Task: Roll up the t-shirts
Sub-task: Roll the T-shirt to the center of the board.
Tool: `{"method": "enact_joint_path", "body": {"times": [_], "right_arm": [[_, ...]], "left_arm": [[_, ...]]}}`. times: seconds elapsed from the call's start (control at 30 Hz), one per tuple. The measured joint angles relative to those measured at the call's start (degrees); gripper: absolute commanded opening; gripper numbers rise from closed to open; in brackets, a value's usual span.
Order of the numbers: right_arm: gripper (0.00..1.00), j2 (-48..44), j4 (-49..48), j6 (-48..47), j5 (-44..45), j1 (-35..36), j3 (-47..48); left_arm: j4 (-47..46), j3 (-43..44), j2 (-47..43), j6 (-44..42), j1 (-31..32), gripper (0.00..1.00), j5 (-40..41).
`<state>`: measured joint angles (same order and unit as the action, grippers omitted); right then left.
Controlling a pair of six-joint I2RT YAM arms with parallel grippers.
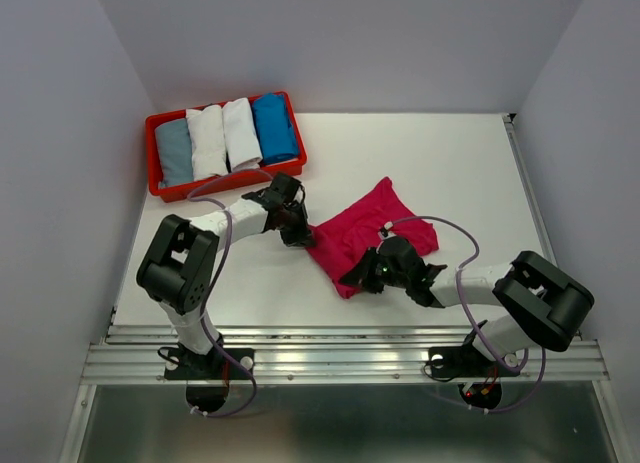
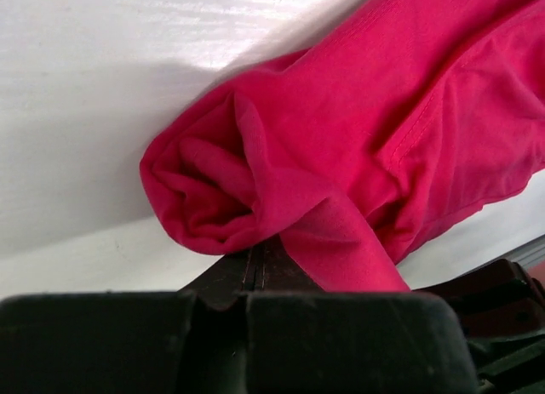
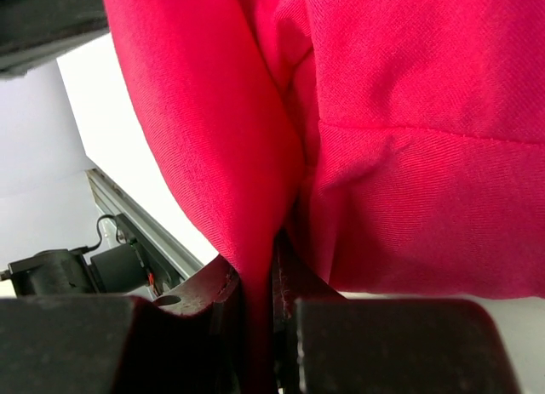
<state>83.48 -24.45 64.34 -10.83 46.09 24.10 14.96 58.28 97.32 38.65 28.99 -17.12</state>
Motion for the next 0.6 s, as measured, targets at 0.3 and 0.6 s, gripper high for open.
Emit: {"method": "enact_joint_path", "body": {"times": [0.3,0.6], "right_arm": [[0.65,-2.69,8.15,-5.01,2.14,-0.04,1.44],[0.91,-9.70,26.08,-13.73,5.46,-0.04,9.68]], "left_arm": [[-2.01,3.82,3.21,-0.02,0.15,0.00,-0.87],[-2.43,6.10,5.75,-0.11,0.17,0.00,-1.16]]}}
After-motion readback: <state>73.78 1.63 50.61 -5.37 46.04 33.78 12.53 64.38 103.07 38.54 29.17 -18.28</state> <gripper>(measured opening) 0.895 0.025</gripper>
